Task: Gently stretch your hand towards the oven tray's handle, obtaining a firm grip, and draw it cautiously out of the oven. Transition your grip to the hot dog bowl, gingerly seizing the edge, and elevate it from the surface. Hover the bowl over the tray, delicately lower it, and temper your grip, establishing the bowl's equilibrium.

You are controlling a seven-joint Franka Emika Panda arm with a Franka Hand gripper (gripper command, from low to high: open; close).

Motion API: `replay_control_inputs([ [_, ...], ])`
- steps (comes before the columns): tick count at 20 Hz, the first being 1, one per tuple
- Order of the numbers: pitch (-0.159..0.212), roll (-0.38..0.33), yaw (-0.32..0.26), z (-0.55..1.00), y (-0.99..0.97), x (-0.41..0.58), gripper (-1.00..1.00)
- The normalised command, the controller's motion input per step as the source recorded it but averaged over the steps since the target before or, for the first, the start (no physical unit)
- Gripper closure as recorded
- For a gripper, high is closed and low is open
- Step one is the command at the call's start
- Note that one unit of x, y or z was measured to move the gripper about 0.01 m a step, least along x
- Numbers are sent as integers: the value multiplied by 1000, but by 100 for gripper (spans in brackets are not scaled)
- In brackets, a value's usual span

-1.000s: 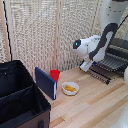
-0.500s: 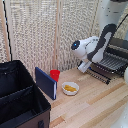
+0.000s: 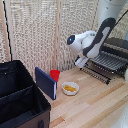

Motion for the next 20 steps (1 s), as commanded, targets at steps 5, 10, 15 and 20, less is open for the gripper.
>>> replay_control_inputs([
  [5, -9, 160, -252, 539, 218, 0, -100],
  [10, 0, 187, -249, 481, 208, 0, -100],
  [15, 8, 229, -195, 373, 311, 10, -100],
  [20, 2, 232, -162, 315, 406, 0, -100],
])
